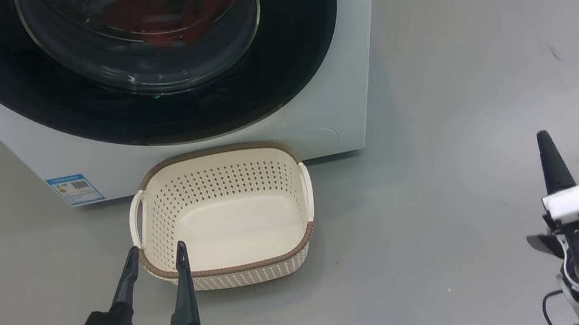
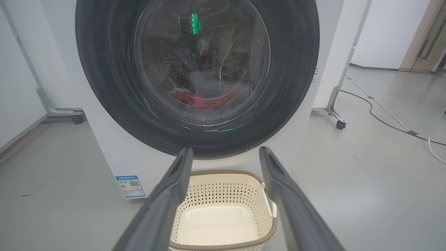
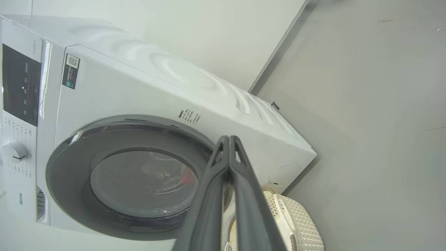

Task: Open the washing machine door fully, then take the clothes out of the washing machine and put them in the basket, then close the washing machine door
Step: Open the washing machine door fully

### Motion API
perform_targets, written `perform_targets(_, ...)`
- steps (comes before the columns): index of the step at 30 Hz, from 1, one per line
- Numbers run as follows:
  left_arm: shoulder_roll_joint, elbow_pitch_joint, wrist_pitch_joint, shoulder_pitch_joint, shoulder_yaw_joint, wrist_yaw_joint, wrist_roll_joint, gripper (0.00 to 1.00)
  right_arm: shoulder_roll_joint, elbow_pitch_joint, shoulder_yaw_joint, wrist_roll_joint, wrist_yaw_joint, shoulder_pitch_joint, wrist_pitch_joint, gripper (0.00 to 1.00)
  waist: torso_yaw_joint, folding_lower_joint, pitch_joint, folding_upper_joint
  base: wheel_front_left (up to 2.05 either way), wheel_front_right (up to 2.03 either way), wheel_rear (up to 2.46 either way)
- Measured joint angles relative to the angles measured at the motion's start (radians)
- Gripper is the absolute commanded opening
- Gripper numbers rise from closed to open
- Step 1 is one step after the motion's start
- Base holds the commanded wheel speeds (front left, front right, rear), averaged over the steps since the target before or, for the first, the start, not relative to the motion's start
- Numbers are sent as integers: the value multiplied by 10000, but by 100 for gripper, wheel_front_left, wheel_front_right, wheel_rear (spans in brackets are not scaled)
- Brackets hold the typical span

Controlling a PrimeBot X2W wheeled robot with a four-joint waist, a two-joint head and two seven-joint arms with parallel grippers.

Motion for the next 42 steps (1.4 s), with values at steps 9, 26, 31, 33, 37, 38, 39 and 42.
perform_targets(9, -42, -399, -25, -474, -12, -165, 88, 100, -54, -374, -146, 2830, 2, -1706, 1204, 0, 233, 0, 772, 0, 0, 0, 0)
perform_targets(26, -146, -993, -27, -1553, -184, -514, 171, 100, -744, -144, -453, 3988, -291, -5169, 3381, 0, 838, 0, 2470, 0, 0, 0, 0)
perform_targets(31, -163, -1110, -27, -1817, -297, -600, 174, 100, -1087, 40, -313, 4031, -579, -6090, 3894, 0, 1040, 0, 2939, 0, 0, 0, 0)
perform_targets(33, -173, -1154, -27, -1944, -318, -612, 186, 100, -1250, 127, -286, 4011, -759, -6464, 4023, 0, 1121, 0, 3126, 0, 0, 0, 0)
perform_targets(37, -190, -1235, -27, -2172, -324, -686, 184, 100, -1521, 320, -190, 3956, -1080, -7169, 4324, 0, 1290, 1, 3490, 0, 0, 0, 0)
perform_targets(38, -190, -1235, -27, -2172, -324, -686, 184, 100, -1521, 320, -190, 3956, -1080, -7169, 4324, 0, 1290, 1, 3490, 0, 0, 0, 0)
perform_targets(39, -196, -1250, -27, -2221, -324, -686, 184, 100, -1567, 382, -157, 3950, -1103, -7336, 4387, 0, 1333, 1, 3577, 0, 0, 0, 0)
perform_targets(42, -213, -1271, -27, -2355, -339, -694, 184, 100, -1672, 566, -50, 3910, -1258, -7810, 4602, 0, 1469, 1, 3828, 0, 0, 0, 0)
